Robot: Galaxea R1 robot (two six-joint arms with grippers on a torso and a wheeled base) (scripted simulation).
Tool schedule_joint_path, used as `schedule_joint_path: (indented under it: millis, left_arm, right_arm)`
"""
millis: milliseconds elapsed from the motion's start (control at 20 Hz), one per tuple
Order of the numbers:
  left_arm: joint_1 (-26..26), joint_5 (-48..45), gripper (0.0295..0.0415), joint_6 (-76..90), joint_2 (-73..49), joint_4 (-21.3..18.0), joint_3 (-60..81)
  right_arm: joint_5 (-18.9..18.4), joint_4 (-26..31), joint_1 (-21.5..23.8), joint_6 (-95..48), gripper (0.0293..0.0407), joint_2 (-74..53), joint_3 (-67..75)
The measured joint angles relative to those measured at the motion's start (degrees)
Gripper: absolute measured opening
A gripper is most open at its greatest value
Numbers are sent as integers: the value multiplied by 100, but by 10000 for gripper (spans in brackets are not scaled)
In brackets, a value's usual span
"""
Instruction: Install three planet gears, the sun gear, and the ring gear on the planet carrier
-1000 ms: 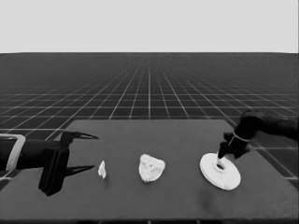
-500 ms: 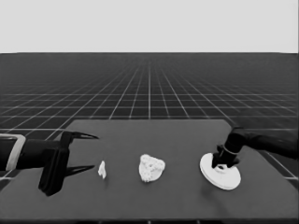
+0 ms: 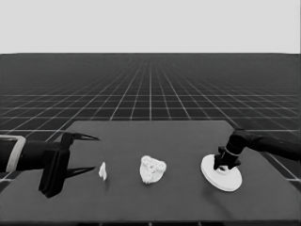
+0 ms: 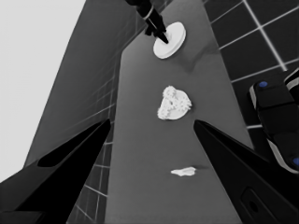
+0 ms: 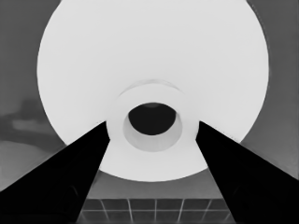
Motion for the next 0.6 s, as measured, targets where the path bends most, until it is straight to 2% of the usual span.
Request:
schedule_joint_path:
  millis: [200,250,350,600]
  left_arm:
    - [0,0,385,0,0,0,0]
    - [0,0,385,0,0,0,0]
    - [0,0,385,0,0,0,0]
    - [0,0,385,0,0,0,0]
  right_arm:
    - [0,0,0,0,348,0,0]
    - [-383,266,397,104,348,-199,387]
    - [-747,582,931,149,348,-326,596]
    - [-926,750,1178,148,348,-345,624]
